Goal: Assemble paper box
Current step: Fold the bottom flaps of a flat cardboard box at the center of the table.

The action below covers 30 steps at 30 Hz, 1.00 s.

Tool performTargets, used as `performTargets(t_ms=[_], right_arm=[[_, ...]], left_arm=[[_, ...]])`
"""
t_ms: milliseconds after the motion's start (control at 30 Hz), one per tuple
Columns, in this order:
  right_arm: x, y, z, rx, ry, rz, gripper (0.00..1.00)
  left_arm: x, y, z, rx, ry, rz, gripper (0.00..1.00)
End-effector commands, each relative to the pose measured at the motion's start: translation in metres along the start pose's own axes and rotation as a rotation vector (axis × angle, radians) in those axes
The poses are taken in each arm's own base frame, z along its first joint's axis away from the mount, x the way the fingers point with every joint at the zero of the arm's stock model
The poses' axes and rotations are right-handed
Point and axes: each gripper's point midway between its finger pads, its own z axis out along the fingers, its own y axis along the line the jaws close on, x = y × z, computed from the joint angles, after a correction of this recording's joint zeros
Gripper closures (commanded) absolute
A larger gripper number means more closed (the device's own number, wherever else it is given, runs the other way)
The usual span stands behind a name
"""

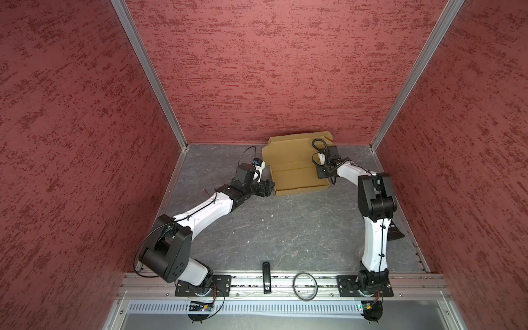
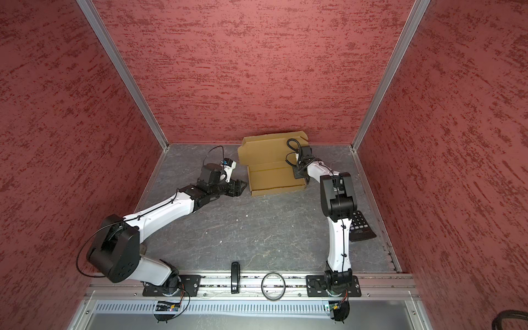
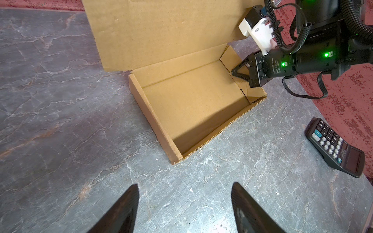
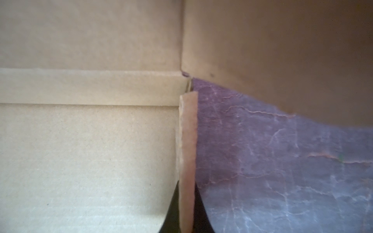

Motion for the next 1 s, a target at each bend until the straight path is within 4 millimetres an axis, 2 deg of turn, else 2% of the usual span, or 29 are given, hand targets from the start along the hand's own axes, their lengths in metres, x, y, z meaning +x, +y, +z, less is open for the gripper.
performTargets(t_ms=[0,867,967], right_arm=[[0.015,0.001,0.014,0.035,0.064,-0.028,0.99],[0.03,0.008,0.03,0.089,0.146,-0.083,1.0],[0.025,0.007,0.027,0.089,0.132,-0.071,0.96]], left_arm=[[-0.001,0.004,-0.001,-0.012,-0.014,-0.004,0.27],[0.006,0.011,-0.004,-0.026,-0.012,-0.019,0.27],[0.005,0.01,-0.006,-0.025,-0.014,-0.02,0.27]])
